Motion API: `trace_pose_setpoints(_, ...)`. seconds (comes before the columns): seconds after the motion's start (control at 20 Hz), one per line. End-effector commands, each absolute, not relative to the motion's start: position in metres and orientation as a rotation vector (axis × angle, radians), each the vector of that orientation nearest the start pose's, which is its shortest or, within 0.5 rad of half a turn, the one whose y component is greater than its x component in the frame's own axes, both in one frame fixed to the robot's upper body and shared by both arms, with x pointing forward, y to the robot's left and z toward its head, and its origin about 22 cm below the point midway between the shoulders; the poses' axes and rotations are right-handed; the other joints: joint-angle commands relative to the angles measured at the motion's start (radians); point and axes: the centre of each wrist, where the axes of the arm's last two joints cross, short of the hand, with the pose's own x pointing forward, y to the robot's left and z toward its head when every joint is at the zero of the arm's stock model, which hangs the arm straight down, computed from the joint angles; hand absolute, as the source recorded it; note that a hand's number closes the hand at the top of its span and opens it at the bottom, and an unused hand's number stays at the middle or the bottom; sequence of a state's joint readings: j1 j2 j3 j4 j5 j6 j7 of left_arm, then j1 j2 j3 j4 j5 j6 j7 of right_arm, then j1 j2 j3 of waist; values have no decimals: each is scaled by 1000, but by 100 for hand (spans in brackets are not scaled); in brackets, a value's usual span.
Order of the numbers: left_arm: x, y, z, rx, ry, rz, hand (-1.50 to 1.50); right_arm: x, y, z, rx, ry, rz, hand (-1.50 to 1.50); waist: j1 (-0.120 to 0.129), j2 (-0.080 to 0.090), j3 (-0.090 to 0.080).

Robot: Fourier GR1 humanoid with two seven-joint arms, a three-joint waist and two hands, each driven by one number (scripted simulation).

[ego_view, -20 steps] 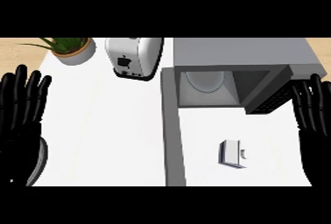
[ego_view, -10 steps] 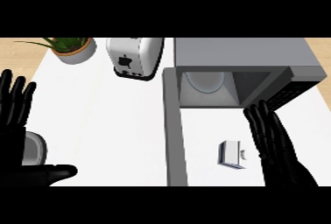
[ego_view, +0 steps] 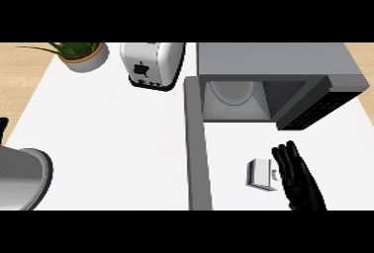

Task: Pick up the milk, place it into the microwave and close the microwave

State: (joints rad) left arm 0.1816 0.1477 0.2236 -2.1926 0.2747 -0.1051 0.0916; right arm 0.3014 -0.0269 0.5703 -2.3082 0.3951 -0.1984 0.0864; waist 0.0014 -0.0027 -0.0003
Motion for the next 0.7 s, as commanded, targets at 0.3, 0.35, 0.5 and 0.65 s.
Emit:
trace_pose_setpoints(0.3,129,333,139,50,-1970,36,-150,127,-163,89,-84,-1916,160,-150,2,1,0)
trace_pose_setpoints(0.35,115,318,132,44,-1965,15,-150,142,-176,81,-102,-1924,168,-150,7,1,1)
trace_pose_setpoints(0.5,127,336,132,61,-1956,52,-150,131,-176,75,-95,-1910,161,-150,-1,1,0)
trace_pose_setpoints(0.65,114,330,126,62,-1968,46,-150,135,-183,57,-111,-1888,140,-150,1,1,1)
